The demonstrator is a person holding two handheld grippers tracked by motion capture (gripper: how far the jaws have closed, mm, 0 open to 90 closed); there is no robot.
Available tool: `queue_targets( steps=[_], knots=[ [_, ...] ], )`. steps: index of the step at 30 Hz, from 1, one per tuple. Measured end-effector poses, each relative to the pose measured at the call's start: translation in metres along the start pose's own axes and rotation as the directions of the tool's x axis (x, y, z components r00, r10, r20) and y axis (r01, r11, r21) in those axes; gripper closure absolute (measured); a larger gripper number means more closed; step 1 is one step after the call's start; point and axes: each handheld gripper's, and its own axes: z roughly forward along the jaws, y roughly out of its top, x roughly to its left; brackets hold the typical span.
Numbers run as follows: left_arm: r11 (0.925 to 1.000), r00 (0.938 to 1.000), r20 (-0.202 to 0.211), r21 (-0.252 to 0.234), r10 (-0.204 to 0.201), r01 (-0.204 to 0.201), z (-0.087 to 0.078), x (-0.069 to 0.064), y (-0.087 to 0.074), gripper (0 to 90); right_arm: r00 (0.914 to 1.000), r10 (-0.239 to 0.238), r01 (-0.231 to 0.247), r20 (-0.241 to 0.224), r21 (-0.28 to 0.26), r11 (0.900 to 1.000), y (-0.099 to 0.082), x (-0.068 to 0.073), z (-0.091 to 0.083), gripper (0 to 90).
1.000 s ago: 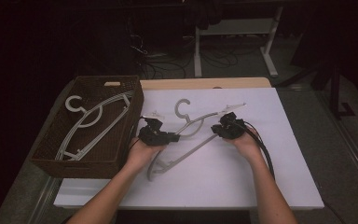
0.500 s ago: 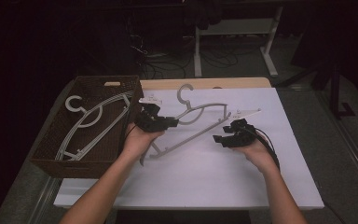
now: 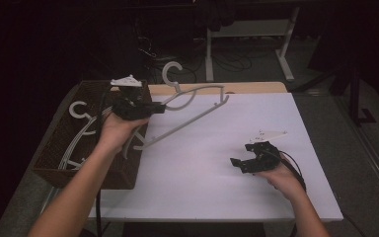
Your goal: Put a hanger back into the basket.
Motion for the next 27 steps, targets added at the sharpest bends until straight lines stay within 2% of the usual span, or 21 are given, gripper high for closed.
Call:
queue_targets(
  steps=[7, 12, 16, 20, 23, 27],
  knots=[
    [0.9994, 0.9979, -0.062, -0.029, 0.015, -0.017, -0.053, 0.027, 0.001, 79.6, 0.9996, -0.025, 0.025, 0.011, 0.010, 0.9996, -0.012, 0.008, -0.004, 7.7],
    [0.9985, 0.9930, -0.118, -0.055, -0.005, -0.001, -0.089, 0.053, -0.011, 79.7, 0.9994, -0.028, 0.028, 0.022, 0.002, 0.9996, -0.018, 0.008, -0.008, 0.0],
    [0.9983, 0.9817, -0.190, -0.059, -0.011, 0.000, -0.116, 0.072, -0.024, 79.6, 0.9992, -0.023, 0.023, 0.034, -0.002, 0.9997, -0.023, 0.007, -0.012, 0.0],
    [0.9966, 0.9705, -0.235, -0.074, -0.053, 0.036, -0.138, 0.094, -0.040, 79.6, 0.9986, -0.015, 0.015, 0.051, 0.005, 0.9999, -0.026, 0.004, -0.013, 0.0],
    [0.9969, 0.9593, -0.274, -0.057, -0.069, 0.055, -0.149, 0.109, -0.054, 79.6, 0.9984, -0.015, 0.015, 0.054, 0.003, 0.9999, -0.026, 0.003, -0.013, 0.0],
    [0.9958, 0.9487, -0.303, -0.032, -0.091, 0.085, -0.155, 0.128, -0.071, 79.6, 0.9982, -0.016, 0.015, 0.058, 0.009, 0.9998, -0.027, 0.002, -0.012, 0.0]
  ],
)
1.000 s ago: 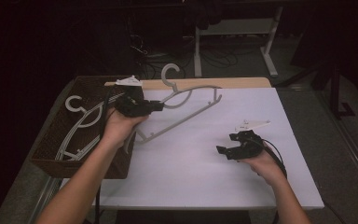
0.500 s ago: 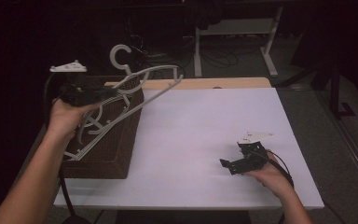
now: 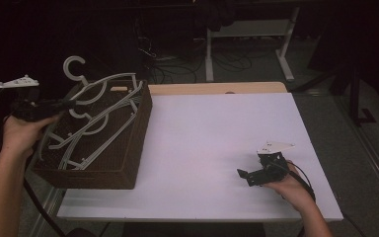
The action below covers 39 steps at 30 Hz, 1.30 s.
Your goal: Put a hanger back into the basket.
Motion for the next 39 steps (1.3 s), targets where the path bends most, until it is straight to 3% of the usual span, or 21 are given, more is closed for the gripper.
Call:
queue_targets(
  steps=[6, 16, 20, 21, 24, 28, 34, 39],
  knots=[
    [0.9990, 0.9998, 0.011, 0.042, -0.015, 0.014, 0.019, 0.017, -0.014, 79.6, 1.0000, -0.006, 0.006, 0.007, 0.009, 0.9999, 0.000, 0.000, 0.001, 0.0],
    [0.9914, 0.9994, 0.025, 0.129, -0.025, 0.022, 0.056, 0.019, -0.035, 79.5, 0.9999, -0.010, 0.010, 0.005, 0.004, 0.9999, -0.001, -0.001, 0.002, 0.0],
    [0.9860, 0.9978, 0.034, 0.159, -0.057, 0.050, 0.061, 0.023, -0.045, 79.2, 0.9999, -0.012, 0.012, 0.007, -0.003, 0.9999, 0.000, -0.001, 0.000, 0.0],
    [0.9847, 0.9986, 0.023, 0.168, -0.048, 0.044, 0.061, 0.023, -0.046, 78.5, 0.9999, -0.013, 0.013, 0.007, -0.004, 0.9999, 0.000, -0.001, 0.000, 0.0],
    [0.9850, 0.9986, -0.012, 0.164, -0.051, 0.053, 0.059, 0.025, -0.049, 67.9, 0.9999, -0.012, 0.012, 0.008, -0.006, 0.9999, 0.001, -0.001, 0.000, 0.0],
    [0.9875, 0.9982, -0.017, 0.146, -0.058, 0.059, 0.055, 0.028, -0.050, 55.3, 0.9998, -0.018, 0.018, 0.007, -0.007, 0.9998, 0.003, 0.000, -0.002, 0.0],
    [0.9951, 0.9972, 0.062, 0.093, -0.042, 0.036, 0.053, 0.013, -0.045, 40.9, 0.9997, -0.026, 0.026, 0.000, -0.014, 0.9996, 0.006, 0.002, -0.004, 0.0],
    [0.9987, 0.9848, 0.174, 0.051, 0.002, -0.011, 0.056, -0.014, -0.038, 32.7, 0.9995, -0.028, 0.028, -0.012, -0.017, 0.9995, 0.011, 0.002, -0.006, 0.0]
  ],
)
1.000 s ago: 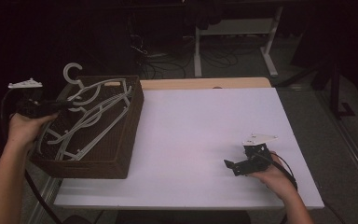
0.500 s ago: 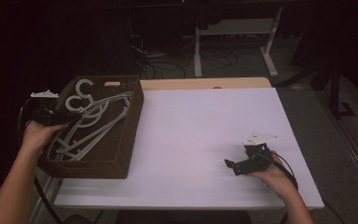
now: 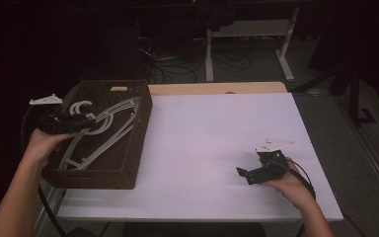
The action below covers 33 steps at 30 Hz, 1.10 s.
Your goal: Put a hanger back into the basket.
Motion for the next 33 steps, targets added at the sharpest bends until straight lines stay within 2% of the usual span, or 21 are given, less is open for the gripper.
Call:
queue_targets(
  steps=[4, 9, 15, 20, 23, 25, 30, 33],
  knots=[
    [0.9979, 0.9961, 0.065, -0.031, 0.059, -0.057, 0.005, -0.026, 0.005, 26.2, 0.9999, 0.006, -0.006, -0.015, -0.009, 0.9999, 0.004, -0.001, -0.003, 0.0],
    [0.9905, 0.9832, 0.125, -0.055, 0.132, -0.126, 0.015, -0.061, 0.005, 17.2, 0.9997, 0.005, -0.005, -0.023, -0.021, 0.9998, 0.011, -0.002, -0.007, 0.0],
    [0.9817, 0.9606, 0.207, -0.082, 0.186, -0.172, 0.024, -0.094, 0.004, 11.5, 0.9992, 0.000, -0.001, -0.040, -0.031, 0.9995, 0.021, -0.001, -0.013, 0.0],
    [0.9765, 0.9429, 0.257, -0.097, 0.212, -0.193, 0.034, -0.116, 0.000, 3.6, 0.9988, -0.006, 0.004, -0.048, -0.042, 0.9991, 0.029, -0.001, -0.018, 0.0],
    [0.9744, 0.9365, 0.274, -0.112, 0.219, -0.195, 0.038, -0.125, -0.002, 1.1, 0.9986, -0.016, 0.014, -0.050, -0.046, 0.9988, 0.035, -0.001, -0.021, 0.0],
    [0.9745, 0.9307, 0.291, -0.102, 0.221, -0.200, 0.042, -0.129, -0.003, 0.6, 0.9984, -0.018, 0.015, -0.054, -0.056, 0.9983, 0.039, -0.002, -0.025, 0.0],
    [0.9762, 0.9292, 0.301, -0.096, 0.215, -0.194, 0.045, -0.133, -0.006, 0.6, 0.9974, -0.031, 0.026, -0.066, -0.078, 0.9967, 0.048, -0.002, -0.031, 0.0],
    [0.9755, 0.9260, 0.309, -0.106, 0.216, -0.192, 0.044, -0.134, -0.007, 0.7, 0.9968, -0.036, 0.030, -0.071, -0.087, 0.9958, 0.051, -0.001, -0.033, 0.0]
  ],
)
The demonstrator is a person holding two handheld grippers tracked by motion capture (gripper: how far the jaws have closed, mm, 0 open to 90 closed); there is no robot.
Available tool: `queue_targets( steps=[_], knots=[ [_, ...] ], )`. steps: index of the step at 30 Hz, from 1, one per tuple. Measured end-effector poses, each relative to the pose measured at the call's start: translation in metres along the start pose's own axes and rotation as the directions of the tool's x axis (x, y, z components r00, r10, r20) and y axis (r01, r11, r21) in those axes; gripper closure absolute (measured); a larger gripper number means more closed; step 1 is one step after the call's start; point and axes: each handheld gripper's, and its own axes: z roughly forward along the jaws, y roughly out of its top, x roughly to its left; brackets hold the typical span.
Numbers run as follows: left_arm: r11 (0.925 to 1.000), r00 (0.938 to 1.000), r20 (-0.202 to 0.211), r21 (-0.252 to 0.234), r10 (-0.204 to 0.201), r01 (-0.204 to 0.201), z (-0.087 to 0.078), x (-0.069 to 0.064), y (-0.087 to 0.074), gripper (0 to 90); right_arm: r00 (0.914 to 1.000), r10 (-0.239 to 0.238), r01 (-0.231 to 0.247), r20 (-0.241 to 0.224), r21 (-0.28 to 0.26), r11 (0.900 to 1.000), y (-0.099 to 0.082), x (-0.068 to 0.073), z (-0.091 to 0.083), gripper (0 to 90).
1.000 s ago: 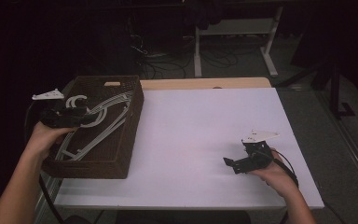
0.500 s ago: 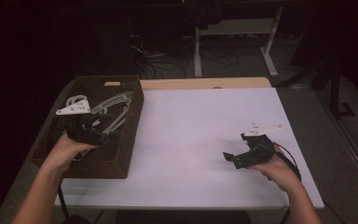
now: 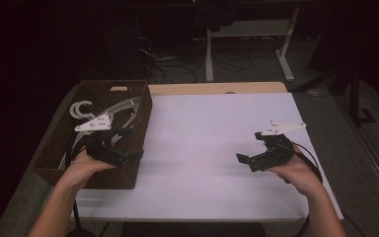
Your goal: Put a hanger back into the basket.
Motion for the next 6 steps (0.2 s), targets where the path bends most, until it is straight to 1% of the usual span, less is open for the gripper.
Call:
queue_targets(
  steps=[6],
  knots=[
    [1.0000, 1.0000, 0.004, 0.006, 0.000, 0.000, 0.0016, -0.0015, -0.0011, 0.7, 1.0000, 0.001, -0.001, -0.003, -0.005, 1.0000, -0.0002, 0.0000, -0.0018, 0.0]
  ],
)
